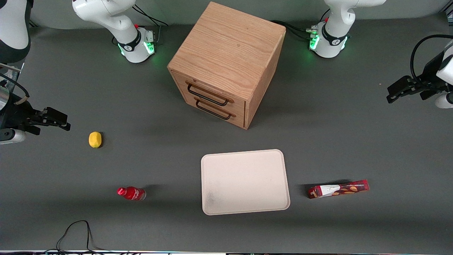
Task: Place red cookie box on tray
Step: 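Move the left gripper toward the red plaid shortbread box beside the tray, then lower the open left gripper over the box and close on it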
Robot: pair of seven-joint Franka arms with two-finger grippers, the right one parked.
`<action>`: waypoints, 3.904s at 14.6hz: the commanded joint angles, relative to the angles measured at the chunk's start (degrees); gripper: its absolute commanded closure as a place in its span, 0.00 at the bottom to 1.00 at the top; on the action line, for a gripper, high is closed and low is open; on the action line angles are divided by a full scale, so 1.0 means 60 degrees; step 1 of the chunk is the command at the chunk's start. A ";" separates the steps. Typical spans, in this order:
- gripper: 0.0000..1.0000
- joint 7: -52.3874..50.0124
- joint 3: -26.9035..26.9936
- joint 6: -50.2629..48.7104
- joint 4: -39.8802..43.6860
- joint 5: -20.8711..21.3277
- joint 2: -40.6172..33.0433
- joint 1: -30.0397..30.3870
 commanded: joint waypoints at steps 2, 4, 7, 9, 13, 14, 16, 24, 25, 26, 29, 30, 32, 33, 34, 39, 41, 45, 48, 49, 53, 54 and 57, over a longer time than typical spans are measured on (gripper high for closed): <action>0.00 -0.0097 -0.0041 -0.0155 0.0000 -0.0096 -0.0130 0.0076; 0.00 -0.0097 -0.0041 -0.0155 0.0000 -0.0096 -0.0115 0.0076; 0.00 -0.0111 -0.0041 -0.0155 0.0000 -0.0067 -0.0100 0.0076; 0.00 -0.0111 -0.0041 -0.0140 0.0058 -0.0052 -0.0013 0.0061; 0.00 -0.0111 -0.0114 -0.0096 0.0424 0.0006 0.0411 -0.0012; 0.00 -0.0111 -0.0128 -0.0096 0.0468 -0.0023 0.0485 -0.0012; 0.00 -0.0140 -0.0129 -0.0082 0.0672 -0.0052 0.0791 -0.0027; 0.00 -0.0551 -0.0231 -0.0242 0.3701 -0.0023 0.3309 -0.0393; 0.00 -0.0536 -0.0231 -0.0301 0.4286 0.0006 0.3719 -0.0408; 0.00 -0.0536 -0.0231 -0.0388 0.4828 0.0035 0.4129 -0.0408; 0.00 -0.0536 -0.0217 -0.0404 0.6018 0.0036 0.5112 -0.0422; 0.00 -0.0536 -0.0217 -0.0389 0.6151 0.0036 0.5245 -0.0422; 0.00 -0.0725 -0.0202 -0.0403 0.6123 0.0065 0.5276 -0.0437; 0.00 -0.1263 -0.0187 -0.0433 0.6094 0.0079 0.5232 -0.0481; 0.00 -0.2385 -0.0216 -0.0419 0.6065 0.0065 0.5203 -0.0481; 0.00 -0.7613 -0.0217 -0.0433 0.5991 0.0035 0.5144 -0.0613; 0.00 -1.0061 -0.0231 -0.0404 0.5976 0.0065 0.5158 -0.0613; 0.00 -1.3856 -0.0217 -0.0346 0.5962 -0.0008 0.5159 -0.0613; 0.00 -1.5096 -0.0173 -0.0214 0.5918 0.0109 0.5159 -0.0598; 0.00 -1.5271 -0.0144 -0.0126 0.5744 0.0109 0.5144 -0.0598; 0.00 -1.5360 -0.0158 0.0602 0.4735 0.0329 0.5100 -0.0657; 0.00 -1.5389 -0.0158 0.1085 0.4354 0.0329 0.5100 -0.0671; 0.00 -1.5680 -0.0173 0.2360 0.3241 0.0387 0.5188 -0.0745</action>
